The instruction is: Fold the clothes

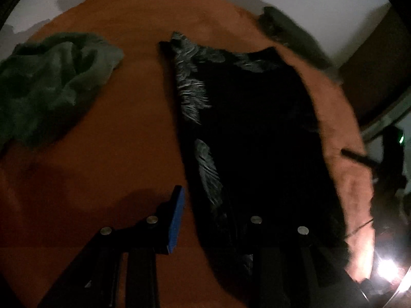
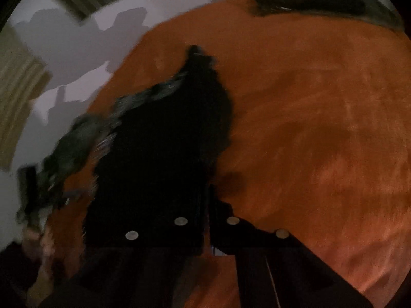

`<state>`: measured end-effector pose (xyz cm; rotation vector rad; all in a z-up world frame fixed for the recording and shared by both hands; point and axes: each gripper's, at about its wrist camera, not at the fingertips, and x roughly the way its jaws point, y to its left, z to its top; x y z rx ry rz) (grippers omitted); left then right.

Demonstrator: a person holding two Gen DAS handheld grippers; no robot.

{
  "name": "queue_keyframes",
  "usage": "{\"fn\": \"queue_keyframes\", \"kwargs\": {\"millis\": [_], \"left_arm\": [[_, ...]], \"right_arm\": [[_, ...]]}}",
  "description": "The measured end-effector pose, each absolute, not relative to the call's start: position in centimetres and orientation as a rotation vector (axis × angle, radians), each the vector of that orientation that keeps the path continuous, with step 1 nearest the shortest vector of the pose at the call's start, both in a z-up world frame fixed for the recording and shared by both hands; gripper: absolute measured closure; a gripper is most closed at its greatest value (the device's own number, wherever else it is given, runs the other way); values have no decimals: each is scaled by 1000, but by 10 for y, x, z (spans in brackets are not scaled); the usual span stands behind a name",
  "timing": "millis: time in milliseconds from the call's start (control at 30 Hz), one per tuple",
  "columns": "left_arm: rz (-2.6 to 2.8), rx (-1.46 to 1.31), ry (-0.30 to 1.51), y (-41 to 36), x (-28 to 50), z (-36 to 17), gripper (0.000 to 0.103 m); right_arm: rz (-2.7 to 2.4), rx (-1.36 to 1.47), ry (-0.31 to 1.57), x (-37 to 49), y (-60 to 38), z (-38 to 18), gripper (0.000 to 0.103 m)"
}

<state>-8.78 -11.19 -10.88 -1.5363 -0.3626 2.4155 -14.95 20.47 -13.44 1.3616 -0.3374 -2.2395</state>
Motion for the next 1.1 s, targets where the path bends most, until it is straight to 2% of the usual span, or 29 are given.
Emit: {"fn": "queue_keyframes", "kwargs": {"millis": [100, 167, 267, 333, 433, 667, 733, 767, 800, 833, 967, 1033, 1100], "left_arm": [[2296, -1497, -350, -81, -62, -102, 69], [2197, -1503, -227, -46, -45, -112, 69], [2188, -1595, 68, -5, -32, -148, 69], [2166, -1656, -2, -12, -33, -163, 69], [2146, -1620, -64, -25, -27, -140, 69], [2046, -1430, 279, -14, -7, -81, 67], [2024, -1411, 305, -17, -3, -84, 57], [2029, -1417, 311, -16, -8, -92, 52], [2034, -1423, 317, -16, -13, -100, 48], [2035, -1433, 322, -16, -17, -108, 47], [1992, -1475, 365, -19, -3, -133, 47], [2007, -1417, 483, -21, 6, -133, 46], [2018, -1354, 603, -24, 15, -133, 42]], "right_arm": [[-2114, 1334, -295, -98, 192, -131, 100], [-2039, 1349, -305, -70, 182, -140, 100], [-1991, 1417, -292, -41, 173, -166, 100], [-2024, 1497, -266, -34, 179, -181, 100], [-2020, 1465, -411, -31, 201, -168, 100], [-1956, 1294, -378, -1, 228, -82, 100], [-1981, 1241, -337, 8, 236, -67, 91], [-2005, 1220, -306, 10, 235, -63, 75], [-2040, 1209, -253, 9, 230, -67, 55], [-2076, 1201, -181, 8, 225, -76, 48], [-2120, 1200, 267, 15, 205, -118, 46], [-2115, 1161, 509, 22, 197, -138, 46], [-2087, 1004, 761, 39, 198, -150, 46]]}}
